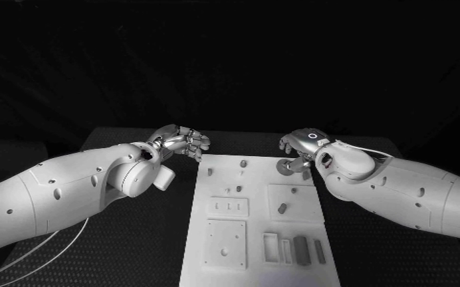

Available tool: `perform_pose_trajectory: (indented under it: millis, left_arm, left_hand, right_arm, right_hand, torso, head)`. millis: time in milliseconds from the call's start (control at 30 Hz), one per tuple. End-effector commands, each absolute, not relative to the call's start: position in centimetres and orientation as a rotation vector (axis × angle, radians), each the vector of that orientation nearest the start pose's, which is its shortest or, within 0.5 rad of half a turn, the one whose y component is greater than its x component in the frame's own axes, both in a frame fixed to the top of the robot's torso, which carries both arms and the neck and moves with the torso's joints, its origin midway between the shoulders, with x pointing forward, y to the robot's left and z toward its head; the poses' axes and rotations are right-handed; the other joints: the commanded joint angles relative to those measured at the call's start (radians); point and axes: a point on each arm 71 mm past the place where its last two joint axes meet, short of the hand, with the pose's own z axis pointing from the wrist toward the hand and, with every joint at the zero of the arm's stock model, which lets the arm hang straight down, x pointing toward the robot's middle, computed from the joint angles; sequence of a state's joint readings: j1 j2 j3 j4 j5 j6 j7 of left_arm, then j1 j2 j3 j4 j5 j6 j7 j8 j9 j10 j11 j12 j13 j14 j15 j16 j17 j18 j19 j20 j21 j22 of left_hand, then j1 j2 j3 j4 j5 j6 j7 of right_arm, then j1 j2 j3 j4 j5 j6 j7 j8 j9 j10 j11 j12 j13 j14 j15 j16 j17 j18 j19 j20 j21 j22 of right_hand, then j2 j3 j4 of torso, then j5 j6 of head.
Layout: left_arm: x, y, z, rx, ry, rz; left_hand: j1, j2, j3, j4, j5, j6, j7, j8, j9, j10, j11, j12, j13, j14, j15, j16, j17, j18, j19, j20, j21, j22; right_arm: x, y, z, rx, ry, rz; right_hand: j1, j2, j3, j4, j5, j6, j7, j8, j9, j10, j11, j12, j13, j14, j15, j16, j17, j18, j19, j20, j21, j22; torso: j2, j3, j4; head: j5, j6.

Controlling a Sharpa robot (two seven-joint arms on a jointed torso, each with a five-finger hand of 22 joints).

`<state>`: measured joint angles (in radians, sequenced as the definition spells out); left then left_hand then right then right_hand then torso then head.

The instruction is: Assemble the parts on the task board

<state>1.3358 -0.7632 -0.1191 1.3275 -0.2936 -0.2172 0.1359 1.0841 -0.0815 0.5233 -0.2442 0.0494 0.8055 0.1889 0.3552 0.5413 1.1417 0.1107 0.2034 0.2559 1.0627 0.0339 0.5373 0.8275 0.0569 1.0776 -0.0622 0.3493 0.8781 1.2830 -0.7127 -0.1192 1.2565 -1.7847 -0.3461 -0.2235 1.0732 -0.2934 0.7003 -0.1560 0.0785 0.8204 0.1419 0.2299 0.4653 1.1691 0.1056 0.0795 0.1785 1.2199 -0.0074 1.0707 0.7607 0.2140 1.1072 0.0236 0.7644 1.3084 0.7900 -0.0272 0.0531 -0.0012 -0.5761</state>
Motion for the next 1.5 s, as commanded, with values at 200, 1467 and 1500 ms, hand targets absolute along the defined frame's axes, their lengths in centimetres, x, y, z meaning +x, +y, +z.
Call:
perform_pose_trajectory:
  millis: [200,1467,1500]
  left_arm:
    - [53.5,21.8,-16.0,-0.821,1.691,-1.27]
    - [53.6,21.5,-16.0,-0.817,1.697,-1.276]
    - [53.6,21.5,-16.0,-0.816,1.697,-1.277]
  left_hand:
    - [-0.004,-0.005,0.003,0.004,0.0,-0.006,0.0,-0.007,0.001,-0.004,0.002,-0.006,0.002,-0.001,-0.002,-0.005,0.002,0.013,-0.005,-0.005,-0.006,0.002]
    - [-0.006,-0.004,0.002,0.005,0.0,-0.009,0.002,-0.009,0.003,-0.006,0.003,-0.009,0.005,-0.002,-0.002,-0.008,0.005,0.012,-0.005,-0.004,-0.007,0.004]
    - [-0.006,-0.004,0.002,0.005,0.0,-0.009,0.002,-0.009,0.003,-0.006,0.003,-0.009,0.005,-0.002,-0.002,-0.008,0.005,0.012,-0.005,-0.004,-0.007,0.004]
  right_arm:
    - [54.6,-22.7,-18.8,-0.346,1.654,0.236]
    - [56.7,-23.6,-20.8,-0.247,1.776,0.284]
    - [56.7,-23.7,-20.8,-0.247,1.777,0.282]
  right_hand:
    - [0.015,-0.003,-0.065,-0.002,0.0,-0.006,0.006,0.025,0.016,-0.11,-0.076,0.707,0.751,-0.064,-0.059,0.182,0.082,0.045,-0.029,0.0,0.055,0.025]
    - [0.016,0.052,-0.024,0.03,0.0,0.068,-0.011,0.078,0.042,-0.188,-0.084,1.1,0.947,-0.104,-0.073,0.429,0.176,0.048,-0.042,-0.023,0.196,0.021]
    - [0.016,0.055,-0.023,0.029,0.0,0.072,-0.011,0.079,0.042,-0.188,-0.084,1.101,0.946,-0.104,-0.073,0.429,0.176,0.048,-0.043,-0.023,0.197,0.021]
  torso:
    - [0.002,-0.0013,0.0015]
    - [0.0,-0.0033,0.0018]
    - [0.0,-0.0031,0.0019]
  head:
    - [-0.007,-0.004]
    - [-0.007,-0.025]
    - [-0.007,-0.025]
